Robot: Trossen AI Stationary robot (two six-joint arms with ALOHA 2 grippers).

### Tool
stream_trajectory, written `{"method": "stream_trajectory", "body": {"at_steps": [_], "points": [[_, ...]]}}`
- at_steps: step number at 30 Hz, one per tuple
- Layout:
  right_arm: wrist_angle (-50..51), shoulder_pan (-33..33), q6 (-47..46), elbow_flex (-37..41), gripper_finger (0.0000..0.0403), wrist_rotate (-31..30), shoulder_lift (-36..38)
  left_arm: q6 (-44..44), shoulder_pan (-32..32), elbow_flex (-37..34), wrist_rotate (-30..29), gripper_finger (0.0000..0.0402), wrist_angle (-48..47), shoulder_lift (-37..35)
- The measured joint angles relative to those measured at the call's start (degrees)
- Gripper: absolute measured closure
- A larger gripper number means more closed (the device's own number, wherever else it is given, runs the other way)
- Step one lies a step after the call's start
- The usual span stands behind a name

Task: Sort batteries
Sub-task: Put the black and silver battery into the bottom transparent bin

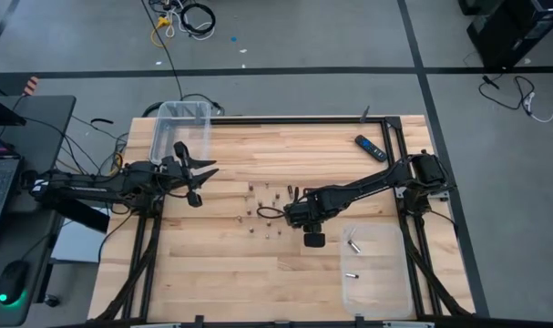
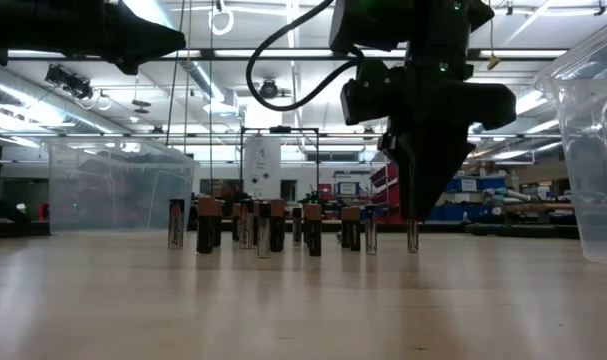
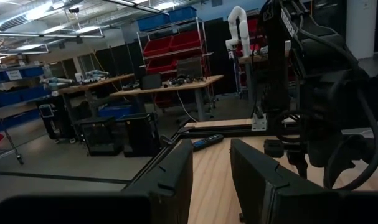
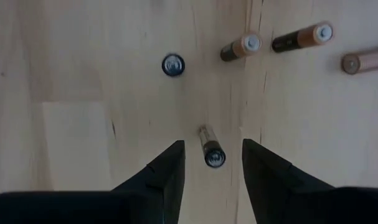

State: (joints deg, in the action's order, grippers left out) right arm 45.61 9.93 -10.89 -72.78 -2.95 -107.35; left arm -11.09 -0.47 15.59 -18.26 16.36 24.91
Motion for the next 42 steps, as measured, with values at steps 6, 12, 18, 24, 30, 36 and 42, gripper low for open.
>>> {"method": "stream_trajectory", "body": {"at_steps": [6,12,18,24,30,36,42], "points": [[-0.2,-0.4,0.1,0.2,0.0259,0.0,0.0,0.0,0.0,0.0,0.0,0.0295,0.0,0.0],[-0.2,-1.1,0.5,0.2,0.0278,0.0,0.0,0.0,0.0,0.0,0.0,0.0295,-0.2,0.2],[-0.1,-1.4,1.6,0.2,0.0305,0.0,0.0,0.0,0.0,0.0,0.0,0.0295,-1.1,0.2],[-0.1,-1.4,1.9,0.2,0.0336,0.5,0.0,0.0,0.0,0.0,0.0,0.0295,-1.2,0.2],[-0.1,-1.4,2.1,0.2,0.0376,2.4,-0.2,0.0,0.0,0.0,0.0,0.0295,-1.2,0.2],[-0.3,-1.4,2.1,0.1,0.0389,2.5,-0.2,0.0,0.0,0.0,0.0,0.0295,-1.2,0.2],[0.0,-1.4,2.1,0.1,0.0387,2.6,-0.1,0.0,0.0,0.0,0.0,0.0295,-1.2,0.2]]}}
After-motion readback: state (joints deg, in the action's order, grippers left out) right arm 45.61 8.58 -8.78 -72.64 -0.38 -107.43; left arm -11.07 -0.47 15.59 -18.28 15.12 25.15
